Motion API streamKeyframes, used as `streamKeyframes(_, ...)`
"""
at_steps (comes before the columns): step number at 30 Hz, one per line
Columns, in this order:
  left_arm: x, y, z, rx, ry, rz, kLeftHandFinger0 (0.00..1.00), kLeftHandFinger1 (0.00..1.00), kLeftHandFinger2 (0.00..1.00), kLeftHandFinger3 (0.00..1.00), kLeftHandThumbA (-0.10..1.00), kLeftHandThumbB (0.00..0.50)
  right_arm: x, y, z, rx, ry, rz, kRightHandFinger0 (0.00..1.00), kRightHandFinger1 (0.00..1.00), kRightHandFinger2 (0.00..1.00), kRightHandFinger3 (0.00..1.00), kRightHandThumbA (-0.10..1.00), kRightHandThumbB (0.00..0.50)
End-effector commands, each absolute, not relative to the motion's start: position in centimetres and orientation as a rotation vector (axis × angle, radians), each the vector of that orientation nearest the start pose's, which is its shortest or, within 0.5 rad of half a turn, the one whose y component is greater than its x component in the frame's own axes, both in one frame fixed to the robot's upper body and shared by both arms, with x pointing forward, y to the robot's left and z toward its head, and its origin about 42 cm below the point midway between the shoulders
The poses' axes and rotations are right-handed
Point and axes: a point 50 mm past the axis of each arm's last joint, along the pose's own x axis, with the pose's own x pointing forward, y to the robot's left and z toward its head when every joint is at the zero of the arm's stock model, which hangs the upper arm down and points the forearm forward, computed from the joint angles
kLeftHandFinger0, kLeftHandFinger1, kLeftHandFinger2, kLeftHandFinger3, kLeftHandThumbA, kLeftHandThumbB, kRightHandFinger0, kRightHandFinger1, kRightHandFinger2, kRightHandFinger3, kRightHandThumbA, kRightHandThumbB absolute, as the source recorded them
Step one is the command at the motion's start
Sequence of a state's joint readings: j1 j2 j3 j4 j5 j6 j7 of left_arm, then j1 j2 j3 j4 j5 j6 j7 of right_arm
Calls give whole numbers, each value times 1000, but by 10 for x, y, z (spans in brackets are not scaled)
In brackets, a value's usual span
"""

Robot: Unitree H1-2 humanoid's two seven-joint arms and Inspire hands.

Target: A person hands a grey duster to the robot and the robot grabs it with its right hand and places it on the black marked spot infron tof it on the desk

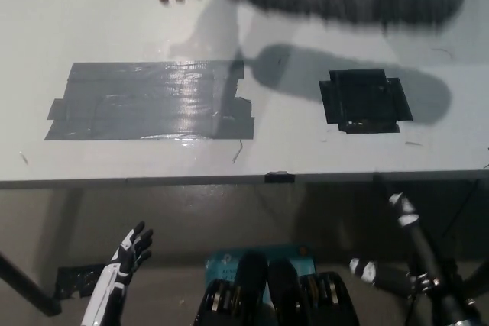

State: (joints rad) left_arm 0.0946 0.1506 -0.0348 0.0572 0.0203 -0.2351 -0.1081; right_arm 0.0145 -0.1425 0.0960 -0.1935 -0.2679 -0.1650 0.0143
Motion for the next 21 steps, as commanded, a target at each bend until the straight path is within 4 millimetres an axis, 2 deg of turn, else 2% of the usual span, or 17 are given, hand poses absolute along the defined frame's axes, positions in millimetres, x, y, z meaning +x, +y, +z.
streamKeyframes(1, 253, 251, 86, 174, -137, -184, 1000, 1000, 1000, 1000, 1000, 269, 257, -219, 224, -469, -584, -3, 1000, 1000, 1000, 1000, 941, 289)
streamKeyframes(5, 253, 249, 84, 178, -137, -181, 1000, 1000, 1000, 1000, 1000, 278, 247, -216, 272, -656, -704, -66, 1000, 1000, 1000, 1000, 913, 352)
streamKeyframes(8, 253, 248, 84, 175, -126, -184, 1000, 1000, 1000, 1000, 1000, 270, 258, -208, 305, -850, -783, -110, 1000, 1000, 1000, 1000, 972, 431)
streamKeyframes(9, 253, 248, 84, 177, -124, -183, 1000, 1000, 1000, 1000, 1000, 273, 261, -206, 311, -877, -788, -115, 1000, 1000, 1000, 1000, 973, 437)
streamKeyframes(11, 253, 248, 85, 180, -120, -182, 1000, 1000, 1000, 1000, 1000, 286, 274, -201, 326, -933, -791, -125, 1000, 1000, 1000, 1000, 938, 469)
streamKeyframes(12, 254, 248, 85, 178, -119, -182, 1000, 1000, 1000, 1000, 1000, 287, 286, -198, 335, -974, -793, -129, 1000, 1000, 1000, 1000, 967, 477)
streamKeyframes(14, 255, 248, 85, 177, -122, -183, 1000, 1000, 1000, 1000, 1000, 284, 298, -194, 343, -999, -788, -125, 1000, 1000, 1000, 1000, 981, 466)
streamKeyframes(16, 255, 248, 85, 175, -119, -186, 1000, 1000, 1000, 1000, 1000, 283, 329, -184, 356, -1079, -755, -108, 1000, 1000, 1000, 1000, 1000, 469)
streamKeyframes(18, 255, 248, 85, 173, -120, -185, 1000, 1000, 1000, 1000, 1000, 282, 344, -180, 357, -1090, -731, -103, 1000, 1000, 1000, 1000, 1000, 477)
streamKeyframes(20, 256, 248, 86, 174, -123, -186, 1000, 1000, 1000, 1000, 1000, 280, 370, -175, 356, -1111, -670, -88, 1000, 1000, 1000, 1000, 1000, 487)
streamKeyframes(21, 257, 247, 88, 169, -121, -183, 1000, 1000, 1000, 1000, 1000, 289, 390, -172, 355, -1116, -633, -74, 1000, 1000, 1000, 1000, 1000, 483)
